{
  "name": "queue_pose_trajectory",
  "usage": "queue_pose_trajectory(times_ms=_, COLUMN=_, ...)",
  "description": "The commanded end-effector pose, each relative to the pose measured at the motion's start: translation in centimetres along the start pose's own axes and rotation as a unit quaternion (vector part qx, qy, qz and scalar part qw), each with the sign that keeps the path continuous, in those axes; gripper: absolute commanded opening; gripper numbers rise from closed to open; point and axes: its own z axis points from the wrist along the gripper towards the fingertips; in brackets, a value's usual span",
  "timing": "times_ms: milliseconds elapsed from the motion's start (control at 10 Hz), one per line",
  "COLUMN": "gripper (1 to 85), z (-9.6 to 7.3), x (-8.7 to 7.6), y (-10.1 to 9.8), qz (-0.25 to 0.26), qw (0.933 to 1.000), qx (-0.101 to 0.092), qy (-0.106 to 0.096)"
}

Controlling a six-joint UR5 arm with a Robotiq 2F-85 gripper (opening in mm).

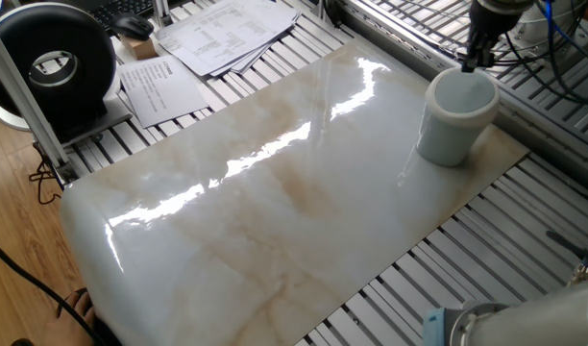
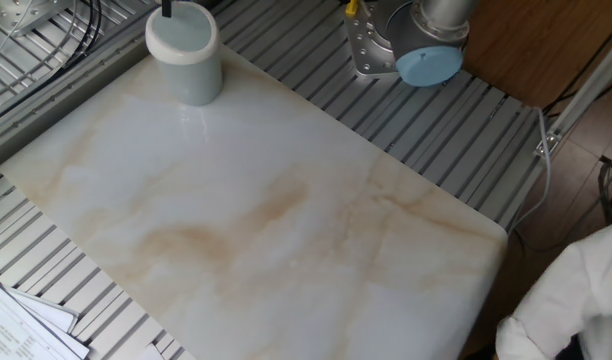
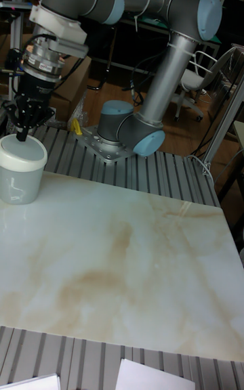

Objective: Put the garbage in the trash can

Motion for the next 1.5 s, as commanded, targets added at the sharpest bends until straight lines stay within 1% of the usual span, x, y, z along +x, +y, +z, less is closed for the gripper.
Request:
queue_pose_trajectory(times_ms=0, gripper=1.7, z=0.0, x=-6.1, y=2.2, qz=0.027, qw=0.9991, qx=-0.013, qy=-0.029)
queue_pose_trajectory(times_ms=100, gripper=1.7, z=0.7, x=-7.6, y=3.1, qz=0.032, qw=0.9985, qx=-0.019, qy=-0.041)
queue_pose_trajectory(times_ms=200, gripper=1.7, z=0.9, x=-6.9, y=2.4, qz=0.034, qw=0.999, qx=-0.006, qy=-0.03)
queue_pose_trajectory(times_ms=300, gripper=1.7, z=0.3, x=-4.8, y=1.7, qz=0.032, qw=0.9992, qx=-0.007, qy=-0.023)
queue_pose_trajectory(times_ms=500, gripper=1.7, z=0.3, x=-4.9, y=2.3, qz=0.036, qw=0.9989, qx=-0.018, qy=-0.026)
queue_pose_trajectory(times_ms=600, gripper=1.7, z=0.2, x=-5.6, y=2.7, qz=0.053, qw=0.9975, qx=-0.028, qy=-0.039)
queue_pose_trajectory(times_ms=700, gripper=1.7, z=0.1, x=-6.8, y=2.5, qz=0.061, qw=0.9959, qx=-0.026, qy=-0.061)
queue_pose_trajectory(times_ms=800, gripper=1.7, z=0.4, x=-8.0, y=2.8, qz=0.066, qw=0.9948, qx=-0.031, qy=-0.071)
queue_pose_trajectory(times_ms=900, gripper=1.7, z=0.8, x=-11.1, y=3.7, qz=0.074, qw=0.993, qx=-0.045, qy=-0.081)
queue_pose_trajectory(times_ms=1000, gripper=1.7, z=1.1, x=-14.8, y=4.7, qz=0.079, qw=0.9912, qx=-0.058, qy=-0.09)
queue_pose_trajectory(times_ms=1100, gripper=1.7, z=1.2, x=-17.5, y=5.7, qz=0.086, qw=0.9911, qx=-0.064, qy=-0.079)
queue_pose_trajectory(times_ms=1200, gripper=1.7, z=1.4, x=-16.4, y=4.9, qz=0.097, qw=0.9932, qx=-0.043, qy=-0.049)
queue_pose_trajectory(times_ms=1300, gripper=1.7, z=1.6, x=-15.2, y=4.2, qz=0.099, qw=0.9944, qx=-0.027, qy=-0.027)
queue_pose_trajectory(times_ms=1400, gripper=1.7, z=1.5, x=-15.2, y=4.5, qz=0.097, qw=0.9944, qx=-0.033, qy=-0.027)
